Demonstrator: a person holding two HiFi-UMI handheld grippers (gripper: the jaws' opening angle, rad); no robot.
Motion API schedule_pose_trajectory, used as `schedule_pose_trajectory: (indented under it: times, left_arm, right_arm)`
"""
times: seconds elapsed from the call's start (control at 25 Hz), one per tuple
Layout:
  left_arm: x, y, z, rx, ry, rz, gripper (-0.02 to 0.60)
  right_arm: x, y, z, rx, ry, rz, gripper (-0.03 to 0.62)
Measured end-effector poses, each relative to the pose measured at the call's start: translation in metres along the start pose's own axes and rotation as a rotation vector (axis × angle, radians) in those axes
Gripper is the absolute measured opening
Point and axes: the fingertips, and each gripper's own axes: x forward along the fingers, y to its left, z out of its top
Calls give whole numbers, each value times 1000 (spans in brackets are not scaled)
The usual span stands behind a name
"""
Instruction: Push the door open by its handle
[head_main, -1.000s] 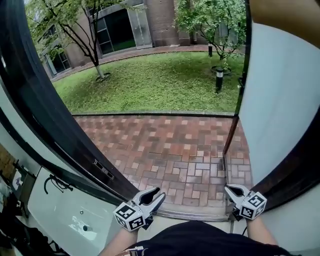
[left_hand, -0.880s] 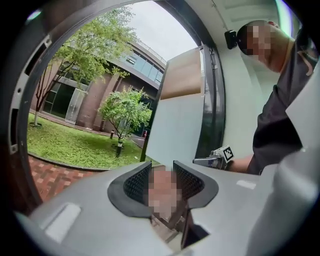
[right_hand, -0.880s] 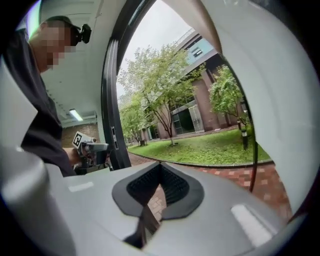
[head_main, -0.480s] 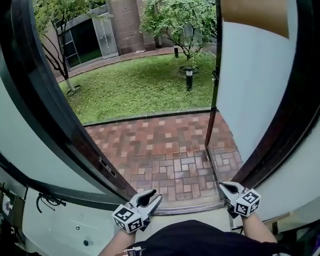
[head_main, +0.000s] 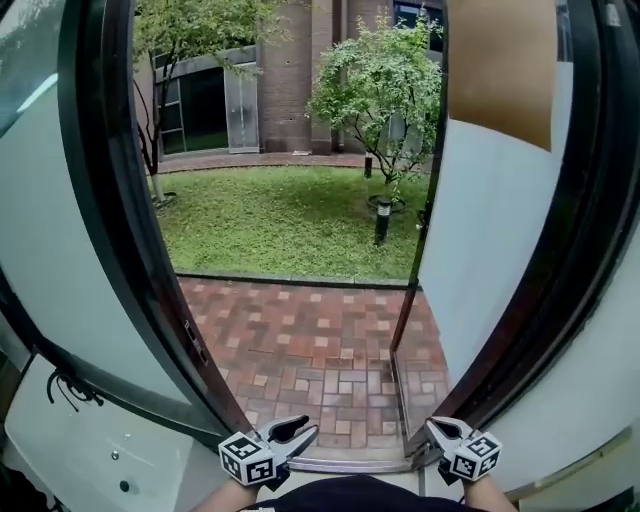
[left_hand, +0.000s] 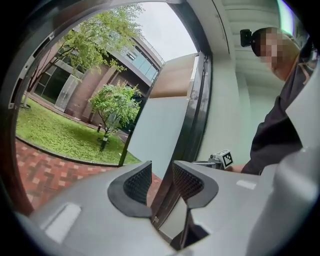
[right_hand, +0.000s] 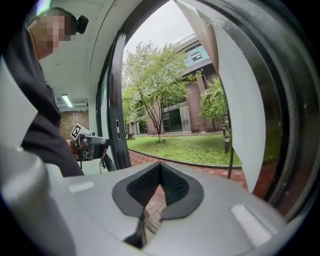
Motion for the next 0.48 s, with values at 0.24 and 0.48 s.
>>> schedule_pose_trajectory:
  times: [0.24, 0.48]
  left_arm:
    - [-2, 1, 6, 8, -10, 35, 132]
    - [-6, 1, 10, 14, -16, 41, 130]
  right_arm:
    - [-11, -15, 14, -36, -26, -10, 0]
    - [-8, -10, 18, -55, -19, 5, 0]
